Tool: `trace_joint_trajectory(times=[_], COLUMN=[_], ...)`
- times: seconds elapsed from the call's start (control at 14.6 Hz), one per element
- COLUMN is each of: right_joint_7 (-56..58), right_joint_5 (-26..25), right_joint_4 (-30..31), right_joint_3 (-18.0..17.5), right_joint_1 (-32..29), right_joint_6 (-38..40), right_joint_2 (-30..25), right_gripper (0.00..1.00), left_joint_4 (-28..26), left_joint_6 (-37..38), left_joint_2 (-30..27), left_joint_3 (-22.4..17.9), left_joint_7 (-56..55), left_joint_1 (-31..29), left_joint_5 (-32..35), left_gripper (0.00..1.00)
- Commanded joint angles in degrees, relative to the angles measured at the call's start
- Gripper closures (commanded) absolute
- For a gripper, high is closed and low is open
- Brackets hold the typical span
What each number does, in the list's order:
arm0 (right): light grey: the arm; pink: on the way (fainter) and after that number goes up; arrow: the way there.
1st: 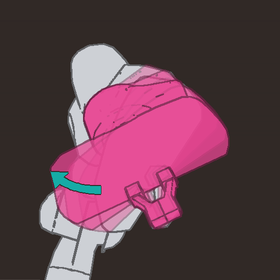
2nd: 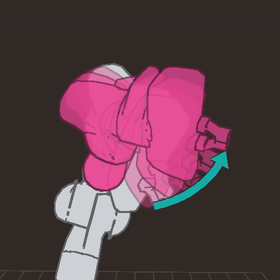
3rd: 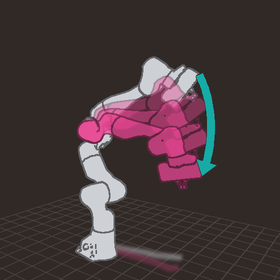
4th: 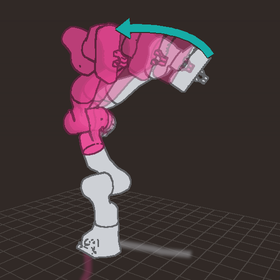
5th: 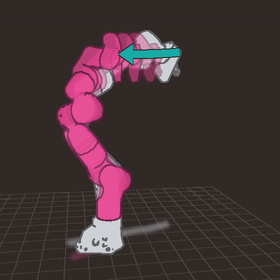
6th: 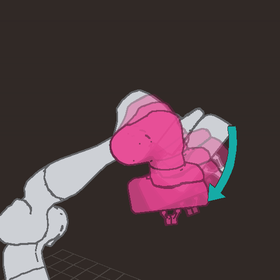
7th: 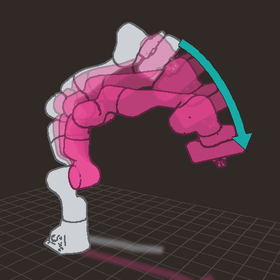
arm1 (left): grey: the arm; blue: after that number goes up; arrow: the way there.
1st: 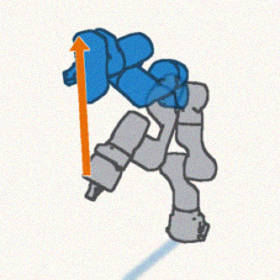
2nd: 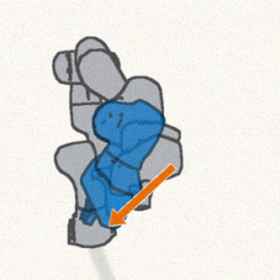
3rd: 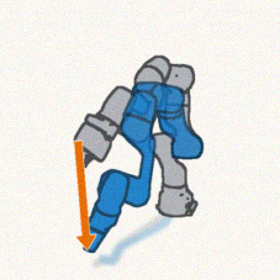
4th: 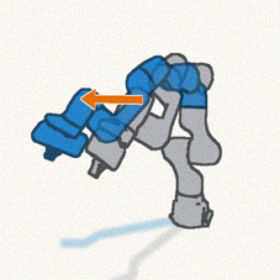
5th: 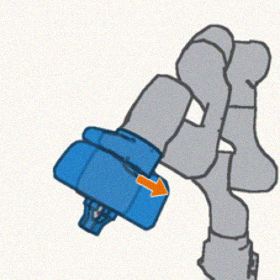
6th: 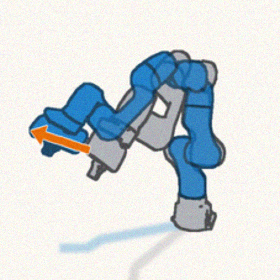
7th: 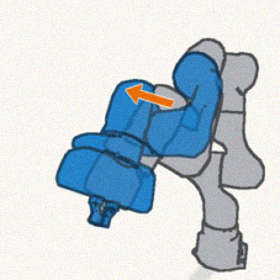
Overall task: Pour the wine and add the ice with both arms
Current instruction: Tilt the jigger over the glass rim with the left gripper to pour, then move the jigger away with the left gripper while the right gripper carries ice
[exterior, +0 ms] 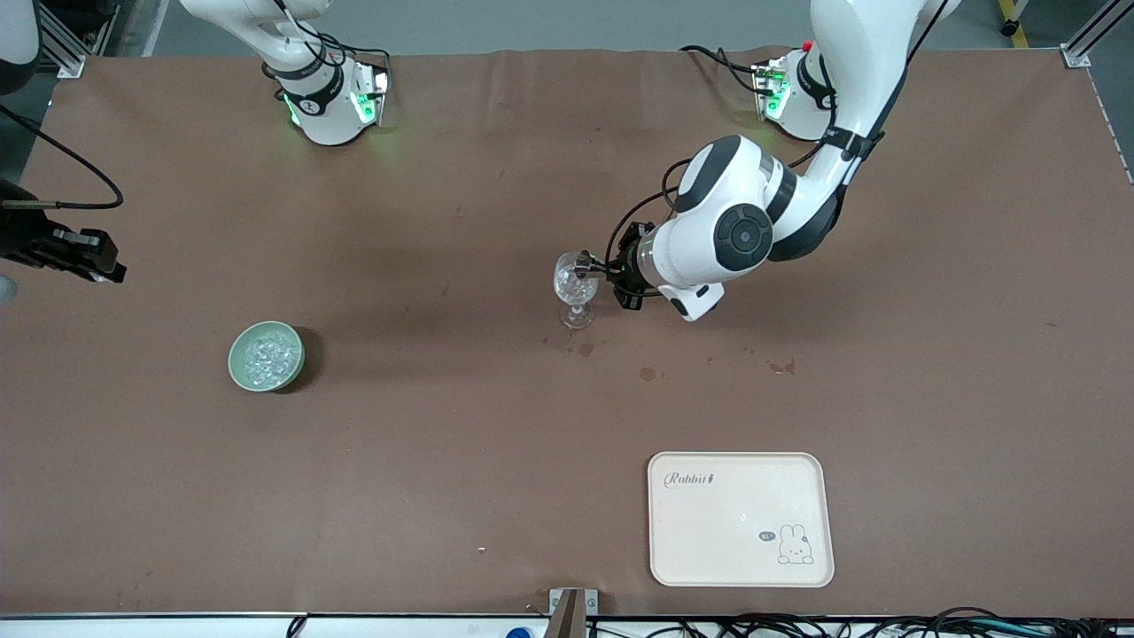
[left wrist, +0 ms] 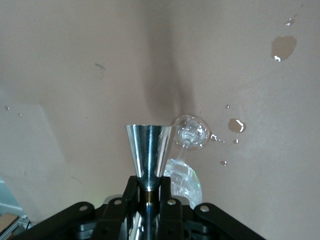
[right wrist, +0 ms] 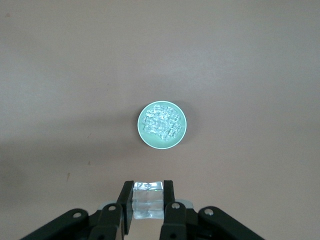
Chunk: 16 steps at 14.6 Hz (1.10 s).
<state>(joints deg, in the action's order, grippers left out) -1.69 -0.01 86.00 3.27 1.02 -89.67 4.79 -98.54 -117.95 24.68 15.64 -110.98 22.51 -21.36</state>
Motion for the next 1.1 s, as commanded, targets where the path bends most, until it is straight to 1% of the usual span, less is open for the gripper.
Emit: trace_joint_trajectory(times=[0.0,0.41,0.82,1.03], right_joint_7=[-0.15,-0.24,-0.24,-0.24], right_joint_5=[-0.25,-0.16,-0.08,0.01], right_joint_4=[1.36,1.45,1.45,1.45], right_joint_3=[-0.02,-0.11,-0.11,-0.11], right_joint_1=[0.21,0.30,0.30,0.30], right_joint_6=[-0.15,-0.42,-0.15,0.02], right_joint_2=[-1.45,-1.36,-1.36,-1.54], right_gripper=[0.98,0.98,0.98,0.98], left_joint_4=[1.16,1.16,2.03,2.48], left_joint_6=[0.44,1.14,2.11,2.46], left_joint_2=[0.37,0.20,0.19,0.29], left_joint_3=[0.01,-0.08,0.01,0.18], left_joint_7=[-3.26,-5.38,-5.29,-2.32], left_joint_1=[0.87,2.28,2.10,1.40], left_joint_5=[3.33,5.80,5.71,4.49], left_gripper=[0.99,0.99,0.99,0.99])
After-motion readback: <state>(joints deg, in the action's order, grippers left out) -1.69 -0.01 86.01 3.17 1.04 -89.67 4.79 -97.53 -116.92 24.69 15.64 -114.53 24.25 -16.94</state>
